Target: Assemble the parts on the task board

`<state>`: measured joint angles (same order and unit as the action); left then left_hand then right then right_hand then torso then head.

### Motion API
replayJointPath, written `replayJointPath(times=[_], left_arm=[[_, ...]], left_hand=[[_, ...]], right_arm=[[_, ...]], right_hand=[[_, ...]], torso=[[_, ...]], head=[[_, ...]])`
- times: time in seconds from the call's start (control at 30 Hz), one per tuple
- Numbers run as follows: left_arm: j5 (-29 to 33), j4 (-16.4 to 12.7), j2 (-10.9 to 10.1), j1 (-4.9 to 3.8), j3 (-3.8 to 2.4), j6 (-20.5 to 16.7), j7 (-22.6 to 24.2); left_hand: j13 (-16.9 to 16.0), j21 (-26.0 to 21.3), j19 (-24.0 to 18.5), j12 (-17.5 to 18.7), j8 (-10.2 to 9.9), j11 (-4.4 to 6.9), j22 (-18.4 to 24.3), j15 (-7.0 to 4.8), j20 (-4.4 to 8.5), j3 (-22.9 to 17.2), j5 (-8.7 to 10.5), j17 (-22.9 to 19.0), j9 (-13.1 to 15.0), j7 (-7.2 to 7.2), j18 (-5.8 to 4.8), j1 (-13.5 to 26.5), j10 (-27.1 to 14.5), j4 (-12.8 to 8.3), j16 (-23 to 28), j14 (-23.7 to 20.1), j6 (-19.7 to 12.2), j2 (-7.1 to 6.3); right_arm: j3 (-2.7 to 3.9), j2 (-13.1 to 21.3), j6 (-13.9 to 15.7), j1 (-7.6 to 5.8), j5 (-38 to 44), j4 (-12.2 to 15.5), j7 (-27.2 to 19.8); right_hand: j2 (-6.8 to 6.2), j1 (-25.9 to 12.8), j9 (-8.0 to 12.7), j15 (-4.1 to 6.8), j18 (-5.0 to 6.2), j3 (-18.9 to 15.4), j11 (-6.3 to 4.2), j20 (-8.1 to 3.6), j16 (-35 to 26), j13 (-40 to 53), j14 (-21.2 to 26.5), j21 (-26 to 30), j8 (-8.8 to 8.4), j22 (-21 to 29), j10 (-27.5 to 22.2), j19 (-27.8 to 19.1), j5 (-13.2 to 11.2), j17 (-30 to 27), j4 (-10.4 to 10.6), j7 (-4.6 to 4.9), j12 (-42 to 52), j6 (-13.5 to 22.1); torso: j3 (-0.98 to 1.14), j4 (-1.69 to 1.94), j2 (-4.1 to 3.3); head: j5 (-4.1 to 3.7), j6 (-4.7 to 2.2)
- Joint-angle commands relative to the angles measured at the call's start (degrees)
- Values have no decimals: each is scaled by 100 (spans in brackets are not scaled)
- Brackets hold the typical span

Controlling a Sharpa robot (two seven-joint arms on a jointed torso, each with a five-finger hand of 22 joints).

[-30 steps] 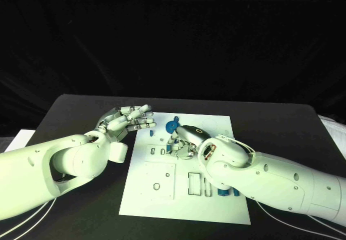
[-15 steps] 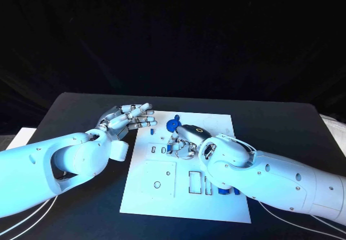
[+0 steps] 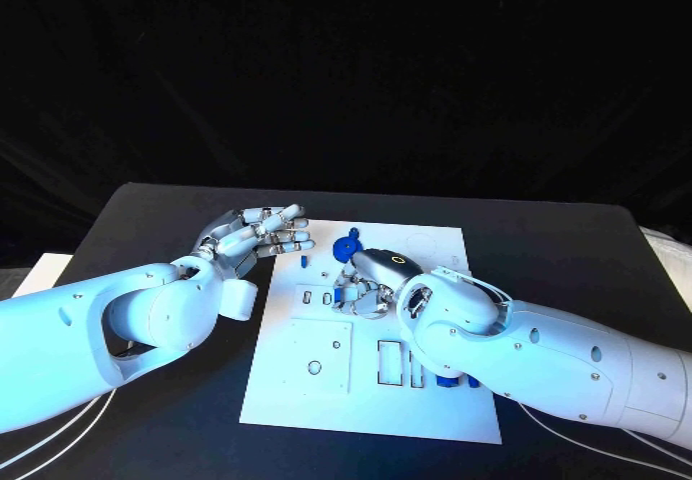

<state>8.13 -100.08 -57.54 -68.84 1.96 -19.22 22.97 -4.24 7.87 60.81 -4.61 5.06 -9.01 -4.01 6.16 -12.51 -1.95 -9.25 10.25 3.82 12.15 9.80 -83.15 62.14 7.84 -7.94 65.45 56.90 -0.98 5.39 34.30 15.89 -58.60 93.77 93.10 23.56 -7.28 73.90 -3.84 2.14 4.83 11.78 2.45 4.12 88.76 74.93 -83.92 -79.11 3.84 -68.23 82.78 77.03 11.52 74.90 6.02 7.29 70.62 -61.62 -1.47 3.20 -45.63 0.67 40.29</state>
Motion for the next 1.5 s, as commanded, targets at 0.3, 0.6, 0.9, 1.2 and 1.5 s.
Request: replayJointPath(times=[0.3, 0.6, 0.9, 1.2, 1.5], left_arm=[[1, 1, 13, -6, -5, 121, 40], [-75, 55, 37, -6, -5, 150, -90], [-1414, 289, 99, -30, -5, 290, -1408], [-4005, 577, 329, -392, -4, 1308, -4130], [-5918, 911, 865, -621, -1, 2158, -5641]], left_hand=[[9, -27, 49, 33, -15, -22, 1, 22, -4, -3, 25, 5, -3, 34, 64, 5, 12, -21, 28, 31, 13, 44], [11, -25, 78, 40, -20, -19, -4, 13, 3, -8, 26, 24, -3, 29, 70, 12, 13, -33, 18, 69, 14, 48], [-288, 1283, 1931, -423, 57, 511, -682, -713, 724, 31, 54, 2760, 41, -399, 55, 259, 1195, 94, -3318, 2180, 350, -37], [-2366, 4875, 2107, -2775, 608, 766, -4327, -871, 1006, 477, 99, 7385, 342, -706, -346, 904, 1169, 703, -7770, 2288, 594, -32], [-5368, 6843, 2215, -5773, 1848, 993, -6618, -1030, 1045, 1230, 638, 7975, 1268, -876, -584, 1405, 1321, 882, -8206, 2455, 538, 260]], right_arm=[[-21, 14, 305, 26, 84, 21, -3], [4, 177, 1531, 120, -46, 286, -732], [309, 945, 1451, 38, -1938, 859, -2525], [399, 1970, 1224, -360, -3300, 1059, -2816], [415, 2360, 1253, -529, -3928, 686, -2825]], right_hand=[[-139, -46, 7, -82, -9, -184, 27, 76, -51, 218, -527, 70, -27, 66, -138, -46, -19, 1139, 77, 38, -214, 237], [-240, -36, 3, -116, -2, -596, 66, 109, -73, 134, -517, 105, -25, 105, -185, -63, 105, 1100, 327, 80, -299, 433], [-93, 254, -10, -133, 131, -777, 89, 132, -370, -133, -385, 534, -7, 777, -402, -474, 134, 587, 474, 106, -684, 539], [17, 374, -15, -126, 178, -795, 83, 127, -516, -357, -334, 728, 1, 1041, -550, -611, 135, 383, 472, 102, -992, 537], [46, 381, -18, -122, 177, -798, 79, 124, -522, -371, -336, 735, 6, 1044, -546, -603, 152, 380, 480, 99, -1000, 526]], torso=[[-1, 4, 2], [14, 10, 7], [21, -38, 96], [70, -163, 228], [111, -249, 311]], head=[[-7, 19], [15, 19], [78, 31], [182, 74], [269, 122]])
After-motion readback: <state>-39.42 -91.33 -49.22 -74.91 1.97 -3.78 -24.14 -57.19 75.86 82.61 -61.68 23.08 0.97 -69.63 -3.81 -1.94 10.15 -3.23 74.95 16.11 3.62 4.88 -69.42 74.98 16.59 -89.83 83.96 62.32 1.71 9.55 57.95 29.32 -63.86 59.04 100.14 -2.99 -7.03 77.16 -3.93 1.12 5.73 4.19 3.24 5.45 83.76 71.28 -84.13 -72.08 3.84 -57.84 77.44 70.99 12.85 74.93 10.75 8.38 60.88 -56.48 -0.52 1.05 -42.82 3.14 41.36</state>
